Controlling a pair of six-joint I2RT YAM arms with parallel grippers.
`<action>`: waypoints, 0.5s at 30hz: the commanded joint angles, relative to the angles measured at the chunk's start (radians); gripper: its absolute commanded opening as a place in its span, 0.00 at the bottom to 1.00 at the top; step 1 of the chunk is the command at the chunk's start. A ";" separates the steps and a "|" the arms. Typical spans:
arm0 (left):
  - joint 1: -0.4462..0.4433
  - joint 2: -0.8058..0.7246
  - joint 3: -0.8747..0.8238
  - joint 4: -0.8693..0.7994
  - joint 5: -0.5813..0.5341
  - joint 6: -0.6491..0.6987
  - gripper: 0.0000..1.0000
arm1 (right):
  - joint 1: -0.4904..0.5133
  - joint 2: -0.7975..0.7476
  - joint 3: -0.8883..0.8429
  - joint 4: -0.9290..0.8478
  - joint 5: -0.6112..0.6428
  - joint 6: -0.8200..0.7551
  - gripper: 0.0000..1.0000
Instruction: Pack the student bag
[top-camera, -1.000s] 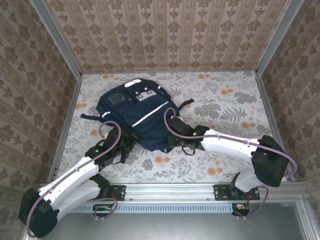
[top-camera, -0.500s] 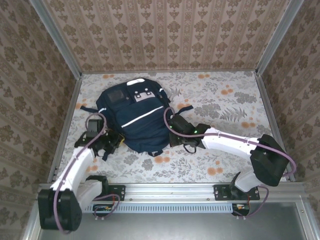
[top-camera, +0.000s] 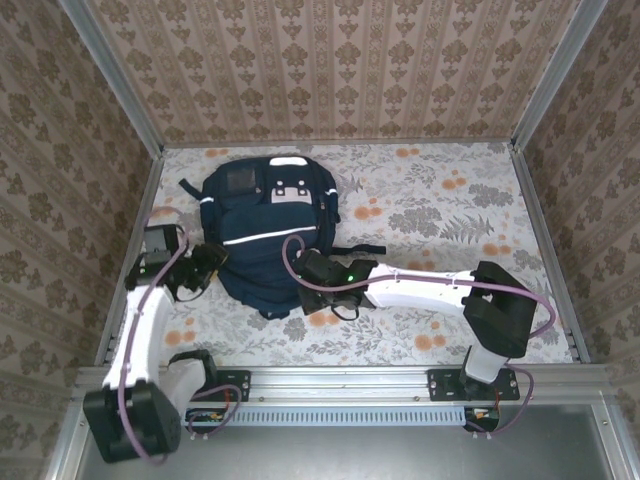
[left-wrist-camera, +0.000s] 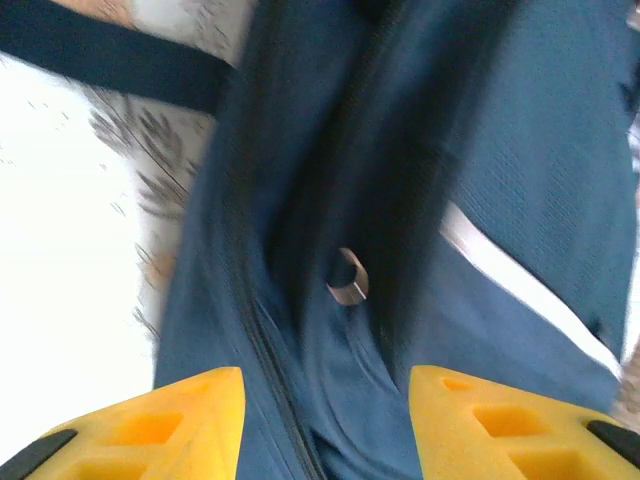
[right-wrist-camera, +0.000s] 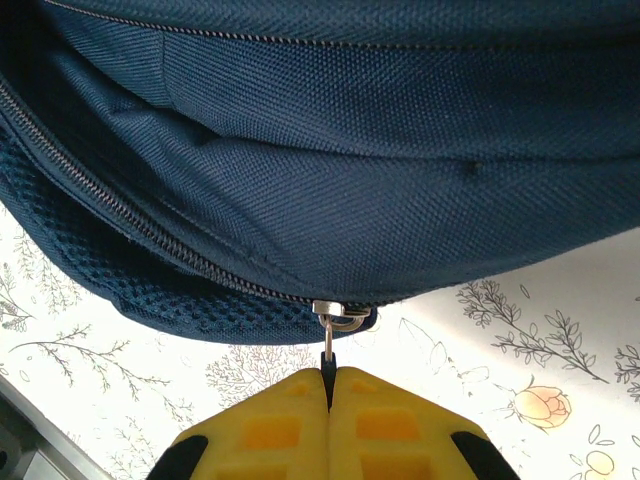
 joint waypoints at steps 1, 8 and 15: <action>-0.128 -0.107 -0.062 -0.131 -0.030 -0.158 0.48 | 0.001 0.017 0.037 0.007 -0.027 -0.001 0.00; -0.555 -0.311 -0.270 0.140 -0.244 -0.650 0.57 | -0.006 0.014 0.040 0.003 -0.042 -0.016 0.00; -0.739 -0.170 -0.189 0.222 -0.387 -0.713 0.58 | -0.006 -0.012 0.014 0.009 -0.050 -0.019 0.00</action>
